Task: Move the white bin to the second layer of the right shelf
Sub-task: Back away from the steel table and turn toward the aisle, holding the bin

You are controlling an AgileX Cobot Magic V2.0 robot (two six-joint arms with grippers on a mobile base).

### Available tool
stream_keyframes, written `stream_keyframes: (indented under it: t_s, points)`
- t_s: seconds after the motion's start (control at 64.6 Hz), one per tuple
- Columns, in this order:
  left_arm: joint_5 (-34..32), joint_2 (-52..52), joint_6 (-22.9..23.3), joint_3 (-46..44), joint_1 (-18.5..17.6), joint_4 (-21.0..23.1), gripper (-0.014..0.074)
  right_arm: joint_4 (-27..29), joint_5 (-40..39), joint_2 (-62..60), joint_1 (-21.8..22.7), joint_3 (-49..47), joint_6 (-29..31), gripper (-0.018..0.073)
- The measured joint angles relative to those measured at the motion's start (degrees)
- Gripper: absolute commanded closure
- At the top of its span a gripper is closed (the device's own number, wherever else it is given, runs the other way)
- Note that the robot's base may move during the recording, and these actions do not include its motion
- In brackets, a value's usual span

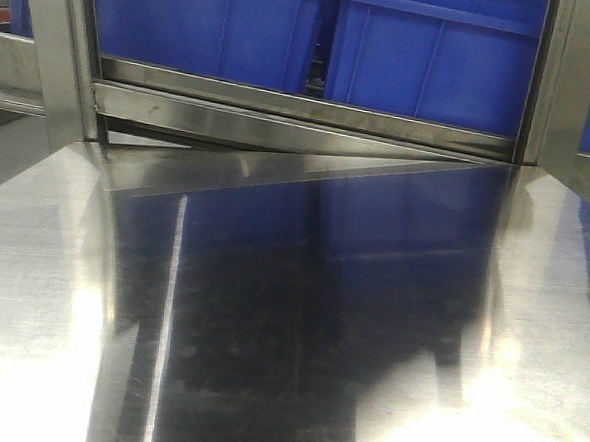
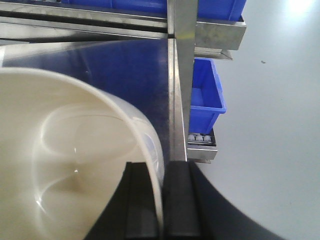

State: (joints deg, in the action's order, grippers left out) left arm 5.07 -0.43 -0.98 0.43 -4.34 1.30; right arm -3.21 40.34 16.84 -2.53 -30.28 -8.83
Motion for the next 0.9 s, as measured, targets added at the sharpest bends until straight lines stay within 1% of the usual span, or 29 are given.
stream_keyframes:
  t_s: [0.897]
  points:
    - [0.0, 0.0, 0.0, 0.0, 0.0, 0.0, 0.0512, 0.0, 0.0, 0.0, 0.0, 0.0, 0.0, 0.0511]
